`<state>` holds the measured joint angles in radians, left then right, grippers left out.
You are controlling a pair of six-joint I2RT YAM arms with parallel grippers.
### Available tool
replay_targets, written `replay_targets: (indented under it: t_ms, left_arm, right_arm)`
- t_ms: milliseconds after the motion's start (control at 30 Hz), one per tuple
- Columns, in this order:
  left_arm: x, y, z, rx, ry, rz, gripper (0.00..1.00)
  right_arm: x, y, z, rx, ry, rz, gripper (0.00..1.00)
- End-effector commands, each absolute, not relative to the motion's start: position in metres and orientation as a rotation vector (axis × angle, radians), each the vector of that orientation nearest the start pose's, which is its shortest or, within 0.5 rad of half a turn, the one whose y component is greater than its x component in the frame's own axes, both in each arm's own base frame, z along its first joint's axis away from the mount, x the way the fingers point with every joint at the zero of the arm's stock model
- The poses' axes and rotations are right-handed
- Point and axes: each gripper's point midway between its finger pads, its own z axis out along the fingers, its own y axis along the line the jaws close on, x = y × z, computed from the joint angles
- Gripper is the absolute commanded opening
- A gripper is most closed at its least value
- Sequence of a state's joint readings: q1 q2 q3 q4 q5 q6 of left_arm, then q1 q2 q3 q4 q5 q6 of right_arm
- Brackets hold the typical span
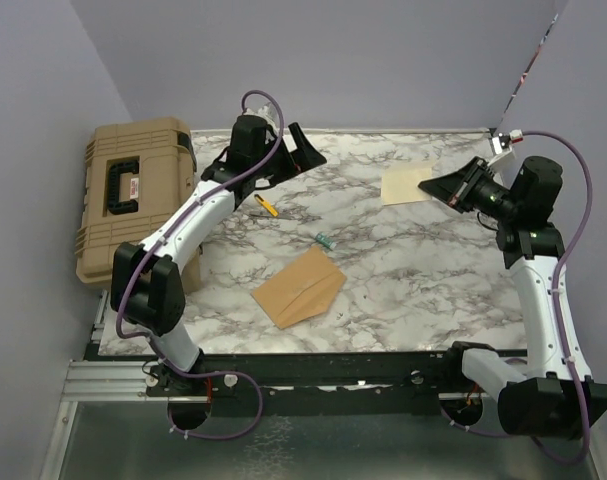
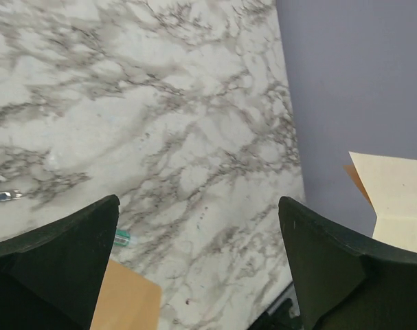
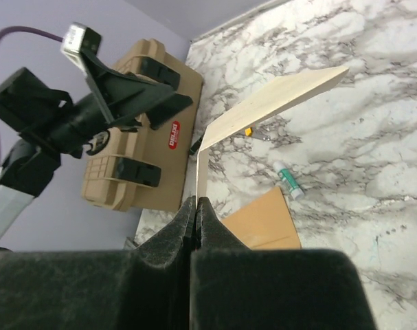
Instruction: Place the letter into the envelope and seal it
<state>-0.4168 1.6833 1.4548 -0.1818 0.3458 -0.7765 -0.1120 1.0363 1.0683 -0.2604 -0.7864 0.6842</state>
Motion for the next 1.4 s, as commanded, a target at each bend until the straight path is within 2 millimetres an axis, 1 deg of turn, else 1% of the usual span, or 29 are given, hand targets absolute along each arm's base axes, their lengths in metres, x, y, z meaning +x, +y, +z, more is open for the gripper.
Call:
replay_targets:
  t_ms: [0,33,100,200,267,333,400,500,633,767,900,967,1067,1167,1200,1267,1300,1367]
  left_arm:
    - [0.429,-0.255,0.289,-0.039,2.042,-0.837,0.99]
    - [0.427,-0.259,0.294,0.010,2.028,-0.837,0.99]
    - [0.414,-0.279,0.306,0.145,1.990,-0.854,0.99]
    - [0.386,-0.316,0.324,0.385,1.911,-0.889,0.99]
    - [0.369,-0.335,0.332,0.505,1.862,-0.905,0.99]
    - [0.355,-0.351,0.338,0.606,1.822,-0.953,0.97]
    - [0.339,-0.367,0.342,0.709,1.781,-1.005,0.92]
    - [0.322,-0.381,0.340,0.826,1.733,-1.028,0.85]
    - [0.314,-0.384,0.334,0.888,1.715,-1.033,0.80]
    - [0.299,-0.388,0.335,0.987,1.657,-1.055,0.79]
    - [0.290,-0.389,0.332,1.065,1.611,-1.054,0.77]
    - [0.284,-0.389,0.332,1.124,1.581,-1.067,0.77]
    - [0.272,-0.388,0.335,1.220,1.540,-1.086,0.85]
    - [0.265,-0.386,0.342,1.270,1.519,-1.099,0.90]
    - [0.262,-0.387,0.343,1.279,1.511,-1.117,0.90]
    - [0.260,-0.391,0.347,1.277,1.508,-1.132,0.87]
    - [0.259,-0.395,0.347,1.265,1.516,-1.131,0.85]
    - [0.251,-0.404,0.347,1.286,1.505,-1.151,0.83]
  right_arm:
    - [0.304,0.105,0.315,0.168,1.939,1.053,0.00]
    - [0.303,0.106,0.314,0.155,1.943,1.061,0.00]
    - [0.300,0.110,0.313,0.117,1.950,1.086,0.00]
    - [0.294,0.118,0.313,0.030,1.956,1.139,0.00]
    - [0.290,0.123,0.315,-0.029,1.947,1.177,0.00]
    - [0.284,0.128,0.320,-0.092,1.930,1.216,0.00]
    - [0.277,0.133,0.327,-0.154,1.904,1.255,0.00]
    - [0.266,0.139,0.338,-0.238,1.860,1.314,0.00]
    - [0.254,0.144,0.348,-0.311,1.825,1.369,0.00]
    - [0.250,0.146,0.349,-0.334,1.823,1.402,0.00]
    - [0.241,0.149,0.354,-0.397,1.800,1.430,0.00]
    - [0.237,0.150,0.358,-0.432,1.787,1.429,0.00]
    - [0.232,0.150,0.362,-0.474,1.777,1.415,0.00]
    - [0.231,0.150,0.360,-0.482,1.781,1.393,0.00]
    - [0.229,0.150,0.359,-0.488,1.782,1.395,0.00]
    - [0.226,0.152,0.359,-0.505,1.779,1.404,0.00]
    - [0.224,0.153,0.359,-0.515,1.776,1.409,0.00]
    - [0.221,0.154,0.359,-0.528,1.770,1.406,0.00]
